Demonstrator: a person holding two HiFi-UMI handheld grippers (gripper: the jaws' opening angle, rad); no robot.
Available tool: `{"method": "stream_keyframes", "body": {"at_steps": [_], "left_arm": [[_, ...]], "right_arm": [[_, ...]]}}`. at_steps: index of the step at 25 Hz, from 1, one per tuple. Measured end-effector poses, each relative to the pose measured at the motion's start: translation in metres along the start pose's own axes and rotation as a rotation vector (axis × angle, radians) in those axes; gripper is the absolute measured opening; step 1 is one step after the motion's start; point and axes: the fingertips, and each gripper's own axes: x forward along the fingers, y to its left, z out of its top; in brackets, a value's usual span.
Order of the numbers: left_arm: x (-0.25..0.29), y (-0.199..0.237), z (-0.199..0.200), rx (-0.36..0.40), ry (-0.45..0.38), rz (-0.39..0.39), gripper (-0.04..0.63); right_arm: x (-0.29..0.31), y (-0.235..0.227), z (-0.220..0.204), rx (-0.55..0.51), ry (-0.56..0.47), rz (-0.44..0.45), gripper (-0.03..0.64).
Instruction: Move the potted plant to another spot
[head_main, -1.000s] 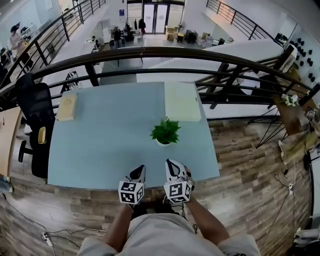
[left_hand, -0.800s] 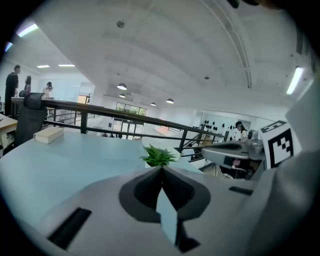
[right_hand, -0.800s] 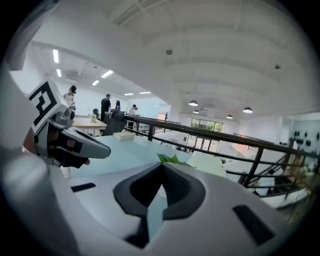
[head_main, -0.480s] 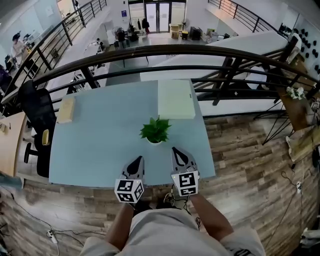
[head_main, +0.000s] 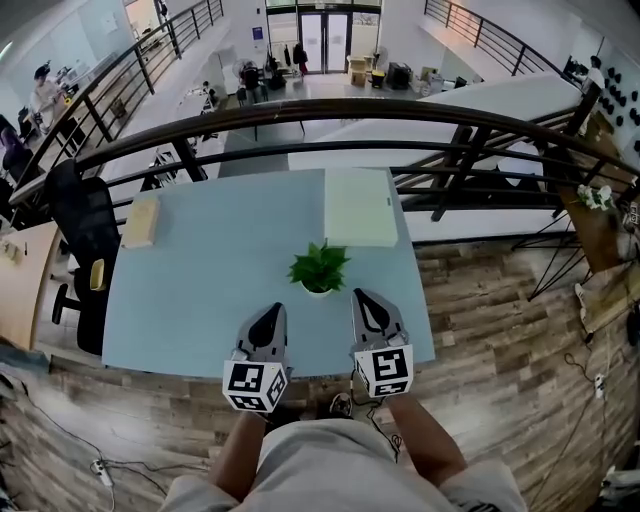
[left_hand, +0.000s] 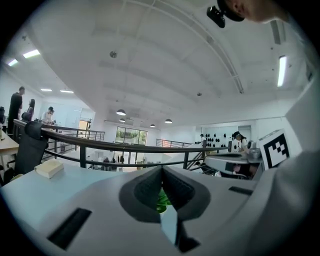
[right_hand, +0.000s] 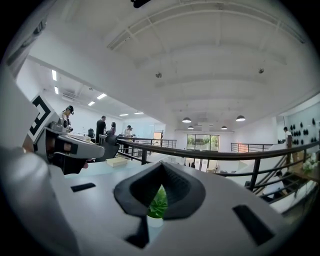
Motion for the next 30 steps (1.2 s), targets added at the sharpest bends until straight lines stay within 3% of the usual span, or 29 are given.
{"method": "stream_keyframes", "body": {"at_steps": [17,30], "left_arm": [[-0.007,0.013,0.012,0.040,-0.009,-0.030,0.011],[-0.004,0.006,0.007,0.028,0.001,-0.044,0.011]], "right_arm": [[0.004,0.017,0.031,-0.031,-0.068,-0.017,0.003],[0.000,0.011,0.028,-0.020,-0.063,-0.018,0.003]]}}
